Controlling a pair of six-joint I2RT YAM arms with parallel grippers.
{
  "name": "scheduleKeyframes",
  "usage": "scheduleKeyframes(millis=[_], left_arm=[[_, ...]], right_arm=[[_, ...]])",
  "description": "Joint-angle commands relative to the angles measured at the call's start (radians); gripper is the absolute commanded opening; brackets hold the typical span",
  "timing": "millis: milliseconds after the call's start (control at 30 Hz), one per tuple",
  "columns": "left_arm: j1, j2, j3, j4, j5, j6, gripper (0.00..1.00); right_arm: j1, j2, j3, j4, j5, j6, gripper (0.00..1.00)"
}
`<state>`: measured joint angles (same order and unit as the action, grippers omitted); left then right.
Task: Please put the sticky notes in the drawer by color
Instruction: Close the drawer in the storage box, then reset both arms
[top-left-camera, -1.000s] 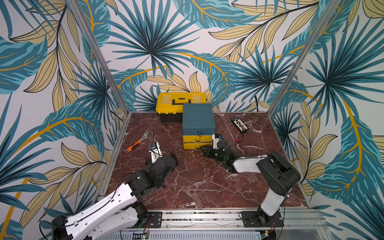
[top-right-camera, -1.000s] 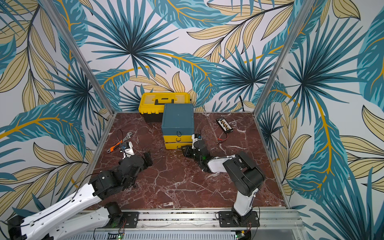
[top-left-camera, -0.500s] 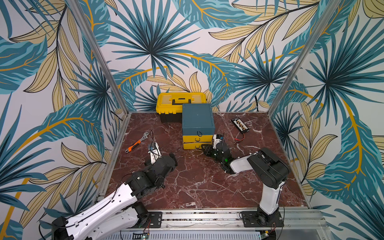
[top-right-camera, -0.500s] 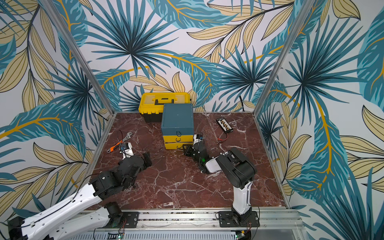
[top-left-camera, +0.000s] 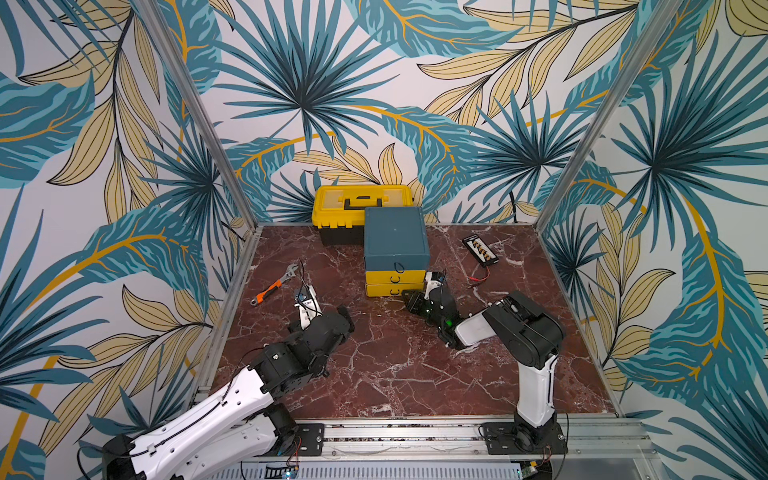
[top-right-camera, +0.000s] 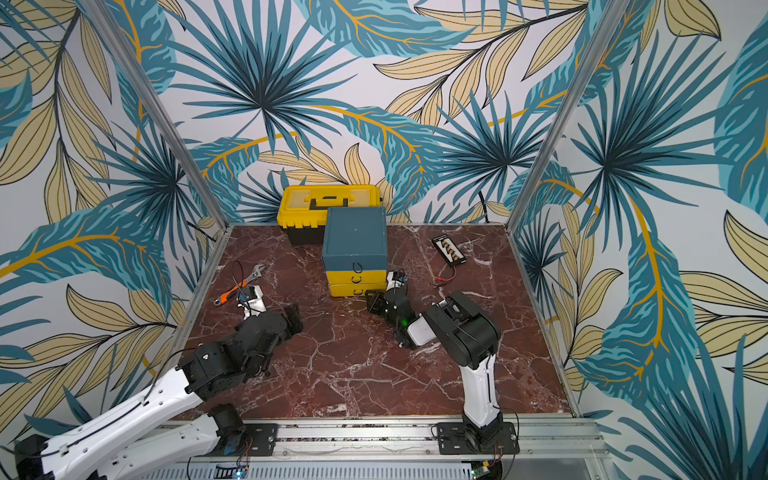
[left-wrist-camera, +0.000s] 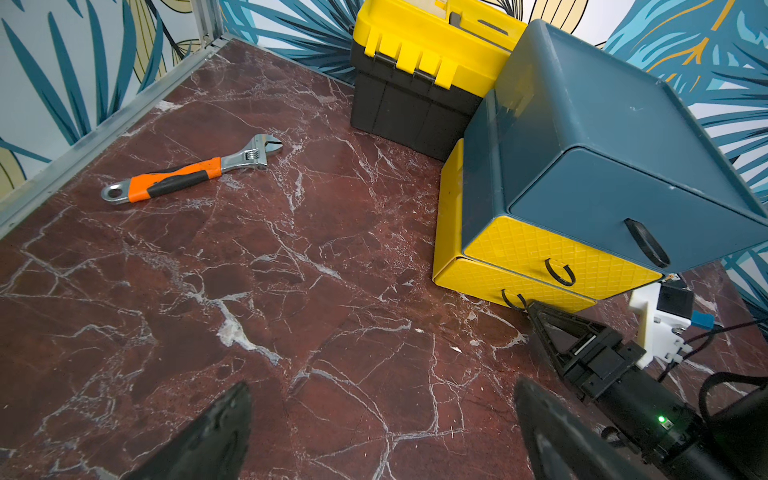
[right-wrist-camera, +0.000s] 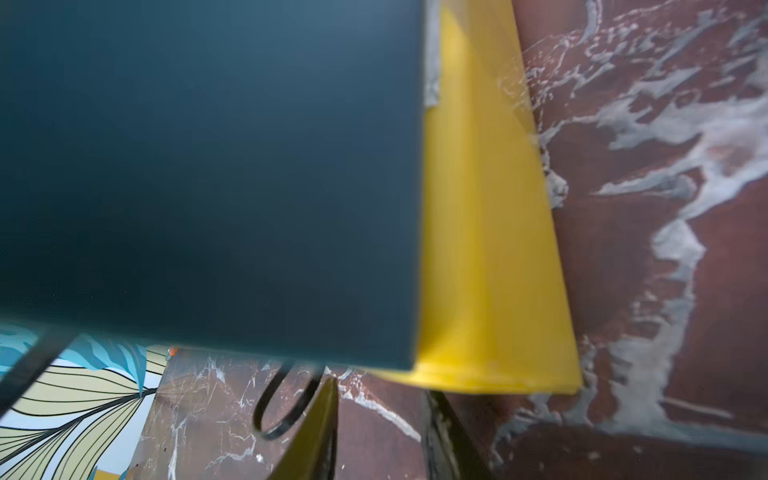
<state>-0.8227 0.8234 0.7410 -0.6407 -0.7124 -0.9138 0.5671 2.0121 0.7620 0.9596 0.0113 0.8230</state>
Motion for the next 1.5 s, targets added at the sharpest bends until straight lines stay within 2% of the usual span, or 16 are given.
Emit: scheduleKeyframes(millis=[0, 233, 333, 400, 533, 633, 767, 867, 933, 1000, 1067, 1133, 1200, 1300, 1367, 1467], left_arm=[[0.005, -0.019, -0.010, -0.031, 0.005, -0.013, 1.00], [0.010, -0.021, 0.078, -0.117, 0.042, 0.034, 1.00], [0.035, -0.020, 0.131, -0.161, 0.033, 0.092, 1.00], [0.074, -0.022, 0.155, -0.165, 0.030, 0.156, 1.00], [0.200, -0.022, 0.161, -0.074, 0.087, 0.333, 1.00], [0.329, -0.017, 0.127, 0.022, 0.180, 0.444, 1.00], [0.524, 0.006, 0.053, 0.185, 0.313, 0.537, 1.00], [0.642, 0.059, -0.024, 0.353, 0.386, 0.560, 1.00], [0.653, 0.116, -0.093, 0.544, 0.387, 0.629, 1.00], [0.657, 0.183, -0.164, 0.715, 0.359, 0.720, 1.00], [0.676, 0.247, -0.251, 0.930, 0.327, 0.808, 1.00], [0.731, 0.310, -0.274, 0.985, 0.394, 0.804, 1.00], [0.749, 0.359, -0.305, 1.077, 0.443, 0.833, 1.00], [0.752, 0.435, -0.391, 1.398, 0.455, 0.899, 1.00], [0.753, 0.498, -0.379, 1.453, 0.450, 0.935, 1.00], [0.761, 0.599, -0.369, 1.511, 0.529, 0.959, 1.00]], right_arm=[[0.004, -0.057, -0.017, 0.029, 0.021, -0.008, 0.35], [0.027, -0.323, -0.115, -0.175, -0.013, -0.055, 0.37], [0.054, -0.490, -0.118, -0.402, 0.008, -0.149, 0.39], [0.065, -0.605, -0.088, -0.619, 0.076, -0.229, 0.43], [0.066, -0.803, -0.023, -0.945, 0.271, -0.366, 0.66], [0.061, -0.901, 0.004, -1.053, 0.427, -0.472, 0.86], [0.041, -0.937, 0.059, -1.159, 0.645, -0.557, 0.96], [-0.005, -0.926, 0.064, -1.132, 0.689, -0.653, 0.99], [-0.052, -0.902, 0.067, -1.120, 0.691, -0.673, 0.99], [-0.130, -0.889, 0.064, -1.099, 0.576, -0.652, 0.99], [-0.203, -0.879, 0.000, -0.982, 0.464, -0.629, 0.94], [-0.224, -0.871, -0.072, -0.852, 0.496, -0.670, 0.90], [-0.242, -0.875, -0.157, -0.691, 0.533, -0.712, 0.85], [-0.288, -0.867, -0.245, -0.564, 0.512, -0.691, 0.88], [-0.302, -0.845, -0.250, -0.578, 0.512, -0.702, 0.89], [-0.317, -0.815, -0.281, -0.536, 0.514, -0.748, 0.92]])
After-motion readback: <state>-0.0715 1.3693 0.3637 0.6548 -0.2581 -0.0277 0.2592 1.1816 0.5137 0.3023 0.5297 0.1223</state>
